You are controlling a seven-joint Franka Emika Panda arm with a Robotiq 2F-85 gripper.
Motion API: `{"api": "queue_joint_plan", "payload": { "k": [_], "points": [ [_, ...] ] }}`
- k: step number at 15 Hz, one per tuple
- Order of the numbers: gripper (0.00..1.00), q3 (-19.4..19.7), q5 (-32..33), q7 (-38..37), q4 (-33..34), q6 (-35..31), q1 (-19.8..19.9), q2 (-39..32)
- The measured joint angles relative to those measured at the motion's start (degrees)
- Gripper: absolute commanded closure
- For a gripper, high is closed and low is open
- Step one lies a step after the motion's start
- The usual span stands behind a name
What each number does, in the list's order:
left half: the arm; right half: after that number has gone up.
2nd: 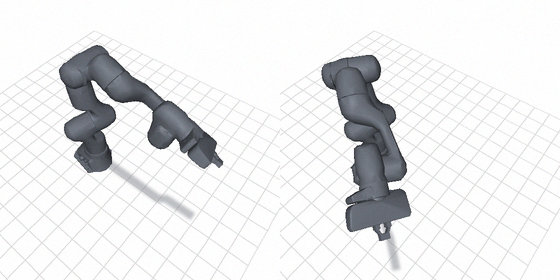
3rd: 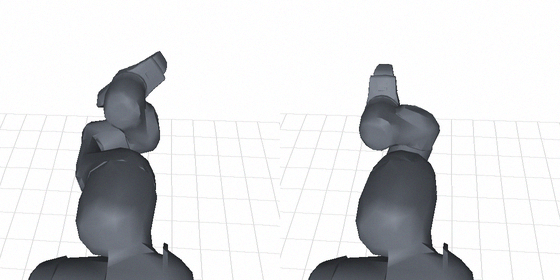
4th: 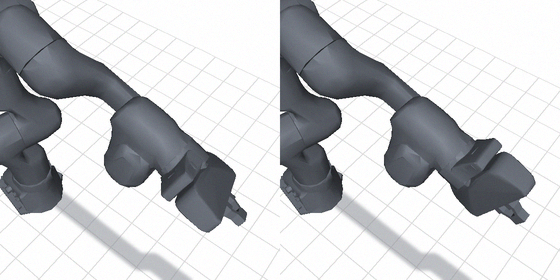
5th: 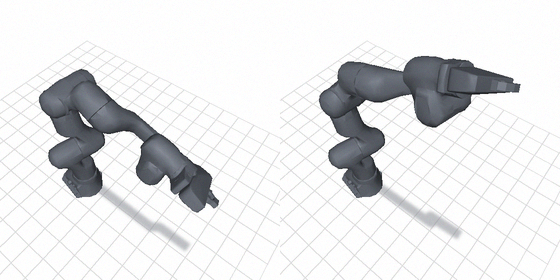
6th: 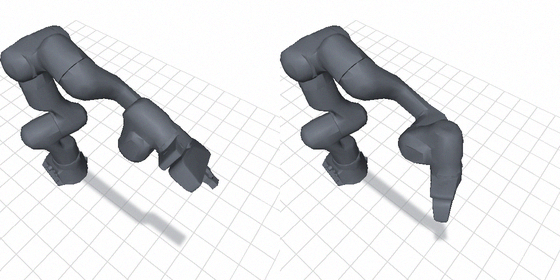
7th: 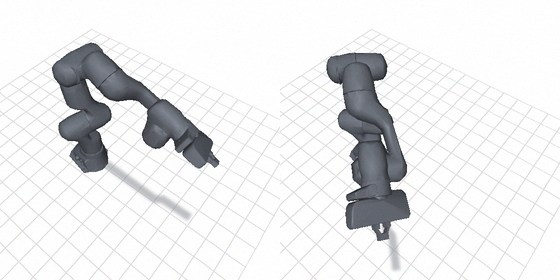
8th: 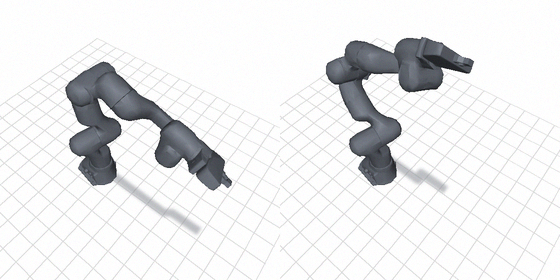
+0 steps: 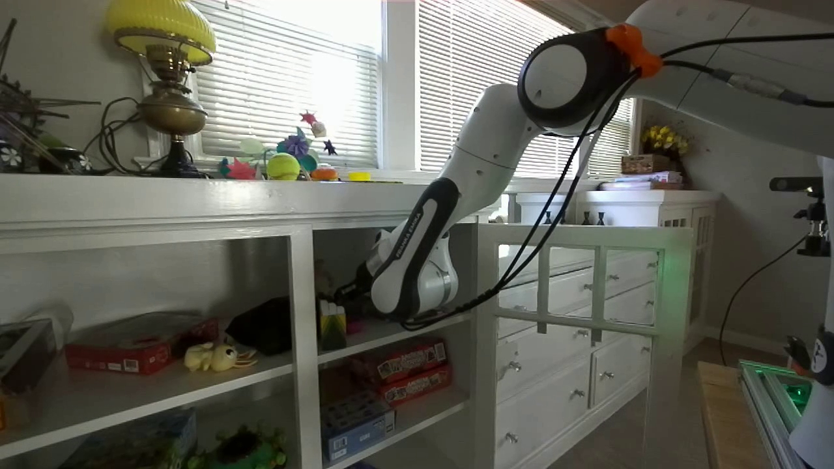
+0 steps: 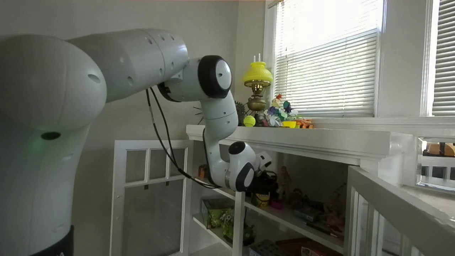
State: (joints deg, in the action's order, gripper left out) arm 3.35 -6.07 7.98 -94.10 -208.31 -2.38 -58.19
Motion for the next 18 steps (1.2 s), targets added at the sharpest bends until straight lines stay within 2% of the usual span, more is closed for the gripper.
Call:
{"api": "queue_joint_plan", "payload": {
  "k": [1,2,4,13,18],
  "points": [
    [0.75,-0.08,0.4,0.0,0.0,0.0,0.06,-0.02],
    [0.87,-0.18,0.75,0.0,0.0,0.0,0.13,-0.05],
    [0.99,-0.35,1.19,0.0,0.0,0.0,0.25,-0.13],
    [0.98,-0.65,1.85,0.0,0.02,0.0,0.51,-0.22],
    [0.98,1.56,1.74,0.0,-0.04,-0.45,-1.44,0.21]
  ]
}}
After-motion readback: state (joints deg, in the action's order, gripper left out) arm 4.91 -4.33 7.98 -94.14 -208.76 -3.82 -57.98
